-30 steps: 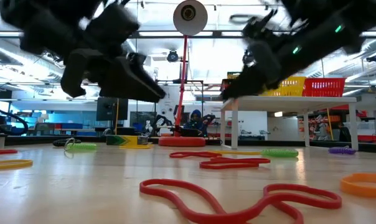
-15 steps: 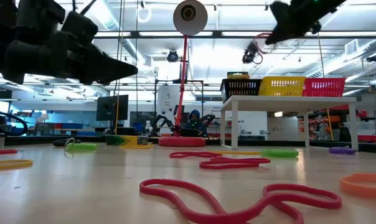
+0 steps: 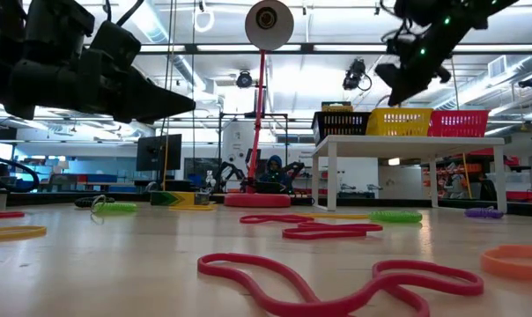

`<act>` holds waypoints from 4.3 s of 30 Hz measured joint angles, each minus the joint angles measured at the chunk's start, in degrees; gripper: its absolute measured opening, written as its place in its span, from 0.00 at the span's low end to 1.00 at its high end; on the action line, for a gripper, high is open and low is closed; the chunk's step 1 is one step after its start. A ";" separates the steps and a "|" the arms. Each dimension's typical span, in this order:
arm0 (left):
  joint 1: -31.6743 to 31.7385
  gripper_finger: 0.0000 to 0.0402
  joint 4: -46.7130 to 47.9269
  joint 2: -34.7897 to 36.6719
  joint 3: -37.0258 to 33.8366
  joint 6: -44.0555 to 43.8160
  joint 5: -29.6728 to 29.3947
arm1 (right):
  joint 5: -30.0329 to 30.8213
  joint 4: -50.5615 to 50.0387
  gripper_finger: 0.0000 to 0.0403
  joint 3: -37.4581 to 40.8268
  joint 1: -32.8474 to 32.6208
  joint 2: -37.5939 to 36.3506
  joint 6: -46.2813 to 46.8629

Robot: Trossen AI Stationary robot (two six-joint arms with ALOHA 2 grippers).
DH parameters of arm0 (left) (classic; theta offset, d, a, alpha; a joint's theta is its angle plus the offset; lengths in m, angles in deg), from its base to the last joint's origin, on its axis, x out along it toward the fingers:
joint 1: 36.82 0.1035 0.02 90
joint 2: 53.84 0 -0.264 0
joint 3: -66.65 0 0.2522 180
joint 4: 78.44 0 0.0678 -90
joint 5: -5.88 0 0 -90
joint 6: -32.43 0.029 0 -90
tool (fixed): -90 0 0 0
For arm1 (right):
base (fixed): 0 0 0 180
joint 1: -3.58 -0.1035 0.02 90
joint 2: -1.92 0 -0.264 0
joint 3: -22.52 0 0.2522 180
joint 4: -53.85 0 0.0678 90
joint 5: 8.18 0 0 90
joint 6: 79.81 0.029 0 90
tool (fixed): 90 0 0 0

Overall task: Pick & Place Office Desk Supplies
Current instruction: Put the left orange rubber band into the yellow bin, then put the right green spring keychain into the red bin

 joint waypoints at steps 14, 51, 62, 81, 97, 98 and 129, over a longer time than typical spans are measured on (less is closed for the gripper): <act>0.00 0.19 1.06 -0.07 0.00 -0.07 -1.08 | -3.02 -0.04 0.33 -0.44 5.43 4.56 -0.64; 0.00 0.19 1.13 -0.09 0.00 0.57 -0.92 | -3.05 -18.18 0.04 -5.06 -59.81 27.72 33.20; 0.00 0.19 2.57 -0.11 0.04 0.03 -0.96 | -14.05 0.89 0.33 -0.31 -50.56 33.70 18.14; 0.00 0.19 3.01 -0.11 0.04 0.17 -1.34 | -19.61 2.58 0.45 -0.51 -45.56 40.01 10.29; 0.00 0.19 3.13 -0.11 0.04 0.13 -1.34 | -11.82 -10.12 0.05 -5.53 -45.53 31.66 13.57; 0.00 0.19 3.19 -0.11 0.04 0.11 -1.34 | -10.73 -12.66 0.05 -6.52 -45.52 30.55 14.48; 0.00 0.19 3.81 -0.11 0.04 0.07 -1.34 | 4.07 -36.28 0.05 -20.40 9.11 11.55 5.86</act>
